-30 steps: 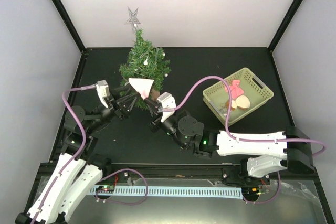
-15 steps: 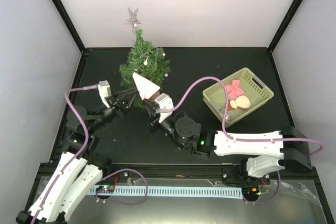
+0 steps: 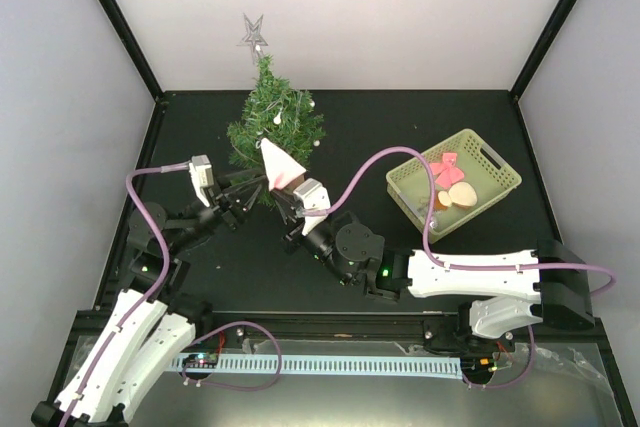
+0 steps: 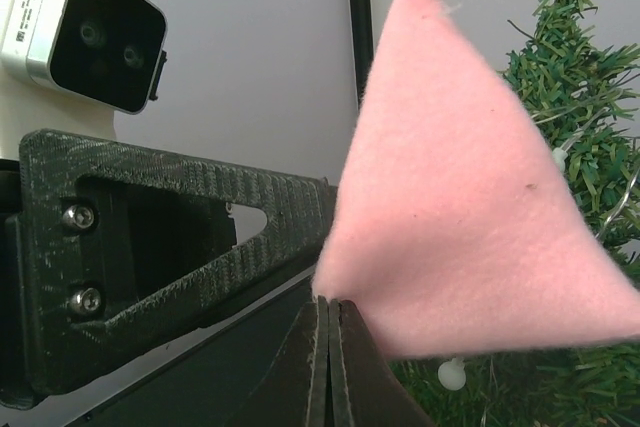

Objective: Decorate the small christmas tree
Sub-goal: Hang the decoration item on the Christmas tree.

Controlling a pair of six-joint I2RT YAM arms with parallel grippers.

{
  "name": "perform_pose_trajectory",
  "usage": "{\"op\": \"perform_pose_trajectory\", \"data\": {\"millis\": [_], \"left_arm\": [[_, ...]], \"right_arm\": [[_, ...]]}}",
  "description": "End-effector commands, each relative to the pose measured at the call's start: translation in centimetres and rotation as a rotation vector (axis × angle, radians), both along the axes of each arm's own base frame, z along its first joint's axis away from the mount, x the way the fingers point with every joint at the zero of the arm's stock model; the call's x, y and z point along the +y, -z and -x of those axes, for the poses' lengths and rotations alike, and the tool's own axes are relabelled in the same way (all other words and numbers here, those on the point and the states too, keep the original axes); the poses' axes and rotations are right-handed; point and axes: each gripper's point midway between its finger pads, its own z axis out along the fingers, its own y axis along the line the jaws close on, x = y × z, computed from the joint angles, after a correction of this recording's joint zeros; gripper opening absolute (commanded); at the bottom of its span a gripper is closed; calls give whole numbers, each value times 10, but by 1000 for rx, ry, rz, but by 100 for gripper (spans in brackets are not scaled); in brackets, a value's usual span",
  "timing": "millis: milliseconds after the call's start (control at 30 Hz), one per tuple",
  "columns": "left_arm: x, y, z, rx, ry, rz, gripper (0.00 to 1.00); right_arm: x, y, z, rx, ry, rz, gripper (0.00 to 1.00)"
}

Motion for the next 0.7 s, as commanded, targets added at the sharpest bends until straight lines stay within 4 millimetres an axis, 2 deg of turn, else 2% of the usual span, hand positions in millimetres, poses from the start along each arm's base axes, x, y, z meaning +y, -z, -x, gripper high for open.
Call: {"op": "perform_pose_trajectory", "data": {"millis": [0,167,333,667], "left_arm": [[-5,0,3,1,42,10,38],[-7,-2,6,0,67,22,43],[-8,-2,12,-7,88,33,43],[-12,-2,16,-17,128,30,50]], "right_arm": [[0,-4,1,-12,8,-33,1],[-2,-2,-1,-9,23,-32,1],[-9,-5,-3,-3,45,-55,1],[-5,-6,-1,10,24,-69,1]]}}
